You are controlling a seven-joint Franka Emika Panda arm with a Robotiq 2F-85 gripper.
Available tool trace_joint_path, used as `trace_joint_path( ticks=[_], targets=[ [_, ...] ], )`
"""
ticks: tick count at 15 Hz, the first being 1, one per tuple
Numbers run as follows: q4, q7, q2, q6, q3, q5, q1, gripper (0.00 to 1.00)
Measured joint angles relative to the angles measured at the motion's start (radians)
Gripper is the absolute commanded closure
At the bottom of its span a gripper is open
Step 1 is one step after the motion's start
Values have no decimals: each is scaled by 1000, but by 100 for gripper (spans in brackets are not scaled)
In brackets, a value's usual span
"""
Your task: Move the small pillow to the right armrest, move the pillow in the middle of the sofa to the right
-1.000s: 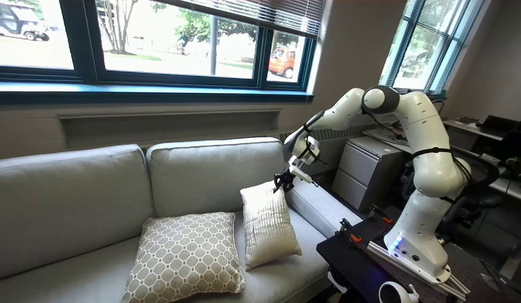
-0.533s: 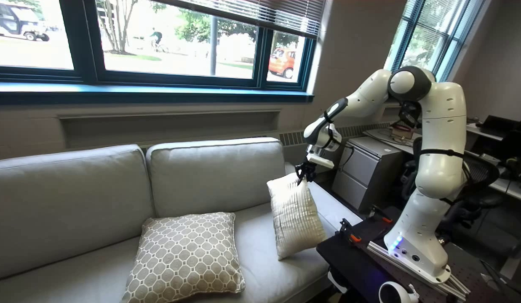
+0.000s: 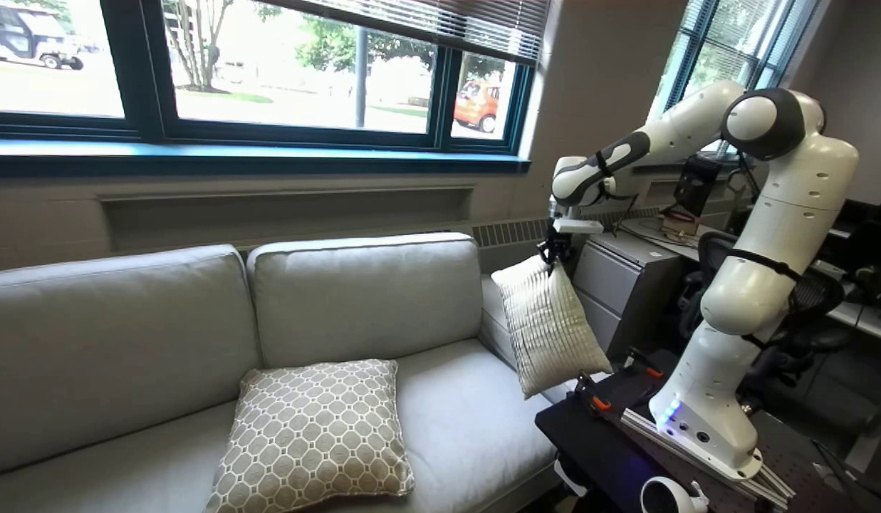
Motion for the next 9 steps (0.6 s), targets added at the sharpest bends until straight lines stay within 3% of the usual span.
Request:
trace_joint_path(
  ticks=[4,9],
  targets=[
    [173,0,-39,-106,11,-47,-15,92],
    [404,0,155,-149,42,-47,-13,92]
  ],
)
